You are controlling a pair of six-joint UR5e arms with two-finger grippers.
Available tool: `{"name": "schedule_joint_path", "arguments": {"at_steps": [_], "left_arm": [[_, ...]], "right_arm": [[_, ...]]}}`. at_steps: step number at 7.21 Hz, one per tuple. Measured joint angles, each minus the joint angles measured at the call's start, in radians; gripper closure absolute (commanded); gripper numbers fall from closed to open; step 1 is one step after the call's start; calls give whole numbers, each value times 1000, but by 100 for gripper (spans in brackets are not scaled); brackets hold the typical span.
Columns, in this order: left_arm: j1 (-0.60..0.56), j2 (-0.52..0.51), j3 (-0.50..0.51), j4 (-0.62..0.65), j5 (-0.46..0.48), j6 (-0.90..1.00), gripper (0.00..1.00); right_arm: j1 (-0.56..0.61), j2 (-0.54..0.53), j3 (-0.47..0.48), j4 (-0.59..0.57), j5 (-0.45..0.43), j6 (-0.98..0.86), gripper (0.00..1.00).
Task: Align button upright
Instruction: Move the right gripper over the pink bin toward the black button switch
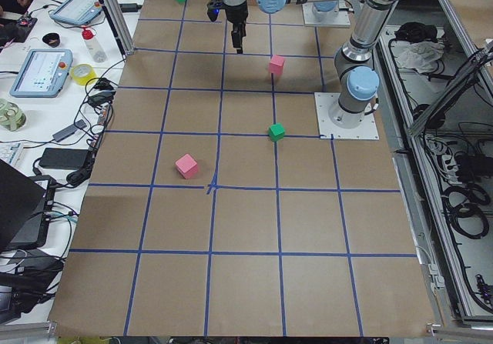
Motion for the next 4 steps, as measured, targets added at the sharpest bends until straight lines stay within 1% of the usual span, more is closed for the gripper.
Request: {"name": "schedule_joint_path", "arguments": {"at_steps": [1,2,3,4], "left_arm": [[0,0,0,0,1,2,0],[0,0,0,0,2,3,0],[0,0,0,0,3,3,0],[0,0,0,0,4,4,0]], "right_arm": [[-81,43,26,-73,40,-95,0],[-142,92,78,-193,66,-158,0],[-178,133,138,-311,78,-190,0],[-194,166,182,-394,80,-200,0]]}}
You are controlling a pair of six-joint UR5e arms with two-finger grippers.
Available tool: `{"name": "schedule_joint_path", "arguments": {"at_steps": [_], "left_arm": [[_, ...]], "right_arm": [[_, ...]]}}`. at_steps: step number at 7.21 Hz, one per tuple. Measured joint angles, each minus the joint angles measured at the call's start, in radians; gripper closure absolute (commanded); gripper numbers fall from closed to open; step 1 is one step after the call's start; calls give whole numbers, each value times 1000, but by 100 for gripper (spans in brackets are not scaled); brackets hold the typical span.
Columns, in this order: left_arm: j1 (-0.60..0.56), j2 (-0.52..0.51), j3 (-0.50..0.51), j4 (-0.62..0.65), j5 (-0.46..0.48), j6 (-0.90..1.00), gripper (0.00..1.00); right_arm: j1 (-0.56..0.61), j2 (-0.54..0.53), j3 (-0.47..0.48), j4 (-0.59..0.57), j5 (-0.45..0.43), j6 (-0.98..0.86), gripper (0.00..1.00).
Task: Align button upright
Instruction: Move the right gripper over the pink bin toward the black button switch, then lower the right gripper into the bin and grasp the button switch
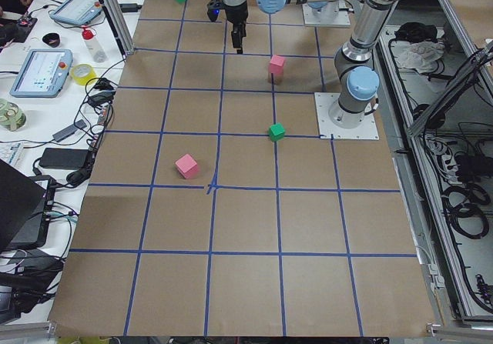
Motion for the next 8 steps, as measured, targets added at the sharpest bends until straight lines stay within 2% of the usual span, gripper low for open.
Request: {"name": "schedule_joint_path", "arguments": {"at_steps": [4,8], "left_arm": [[0,0,-10,1,-3,0,0],[0,0,-16,0,-1,0,0]], "right_arm": [[-9,126,35,-129,-18,0,0],[-9,159,44,-139,-23,0,0]]}}
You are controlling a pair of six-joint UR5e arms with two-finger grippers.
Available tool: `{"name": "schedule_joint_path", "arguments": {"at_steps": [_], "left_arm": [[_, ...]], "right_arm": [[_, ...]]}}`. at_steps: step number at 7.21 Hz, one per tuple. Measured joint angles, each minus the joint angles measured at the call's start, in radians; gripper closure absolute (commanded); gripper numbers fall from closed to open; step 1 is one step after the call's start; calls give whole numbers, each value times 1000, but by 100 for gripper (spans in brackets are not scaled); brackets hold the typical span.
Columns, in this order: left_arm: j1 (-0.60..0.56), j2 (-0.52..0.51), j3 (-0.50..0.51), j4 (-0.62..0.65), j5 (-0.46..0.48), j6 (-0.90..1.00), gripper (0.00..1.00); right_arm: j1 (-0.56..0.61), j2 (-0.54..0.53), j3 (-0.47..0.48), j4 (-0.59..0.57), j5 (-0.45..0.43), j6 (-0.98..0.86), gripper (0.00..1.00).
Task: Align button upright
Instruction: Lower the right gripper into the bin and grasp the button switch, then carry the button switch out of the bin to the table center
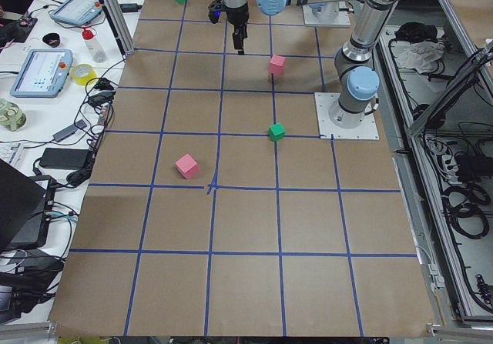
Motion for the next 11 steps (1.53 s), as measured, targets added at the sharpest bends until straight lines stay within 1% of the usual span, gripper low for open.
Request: {"name": "schedule_joint_path", "arguments": {"at_steps": [1,3,4,5,6,8,9,10,11], "left_arm": [[0,1,-3,0,1,0,0],[0,1,-6,0,2,0,0],[0,2,-7,0,2,0,0],[0,3,-7,0,3,0,0],[0,4,-7,0,3,0,0],[1,4,-6,0,3,1,0],[3,4,-6,1,3,5,0],[3,4,-6,1,4,9,0],[3,3,-7,1,4,10,0]], "right_arm": [[0,3,1,0,0,0,5],[0,5,1,0,2,0,41],[0,5,1,0,2,0,61],[0,4,1,0,0,0,89],[0,0,0,1,-1,-2,100],[4,-24,-15,9,-1,-4,100],[14,-61,-24,27,-13,-3,100],[37,-106,-41,66,-36,-1,100],[75,-149,-81,137,-55,3,100]]}}
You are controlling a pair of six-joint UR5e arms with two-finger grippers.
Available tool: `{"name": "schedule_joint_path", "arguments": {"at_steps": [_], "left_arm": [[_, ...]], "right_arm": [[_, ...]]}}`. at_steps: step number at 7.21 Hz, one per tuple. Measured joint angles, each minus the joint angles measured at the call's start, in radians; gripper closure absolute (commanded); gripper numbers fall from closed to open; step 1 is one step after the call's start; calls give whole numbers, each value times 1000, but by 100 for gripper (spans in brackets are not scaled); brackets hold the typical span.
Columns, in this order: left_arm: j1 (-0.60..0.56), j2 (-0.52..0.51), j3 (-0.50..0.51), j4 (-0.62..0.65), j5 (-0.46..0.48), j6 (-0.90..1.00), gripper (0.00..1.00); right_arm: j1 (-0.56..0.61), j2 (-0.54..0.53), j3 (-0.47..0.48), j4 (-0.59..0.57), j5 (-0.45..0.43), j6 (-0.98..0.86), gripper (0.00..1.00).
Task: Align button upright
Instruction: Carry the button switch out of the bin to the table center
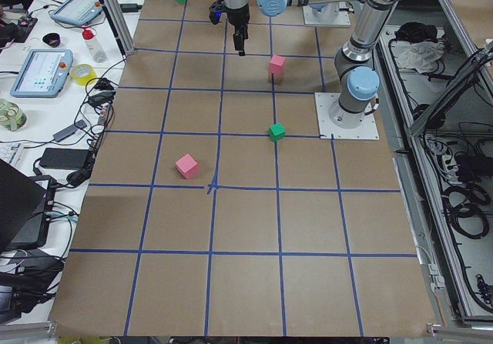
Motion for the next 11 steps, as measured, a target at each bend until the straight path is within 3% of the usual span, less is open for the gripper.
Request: {"name": "schedule_joint_path", "arguments": {"at_steps": [3,5,8,11], "left_arm": [[-3,-1,0,1,-1,2,0],[1,-1,0,4,-2,2,0],[15,-3,1,16,-1,7,0],[16,-2,0,16,4,7,0]], "right_arm": [[182,-55,-181,253,-4,68,100],[423,-48,-224,290,-1,286,100],[831,54,-228,169,0,712,100],[988,178,-212,51,3,855,100]]}}
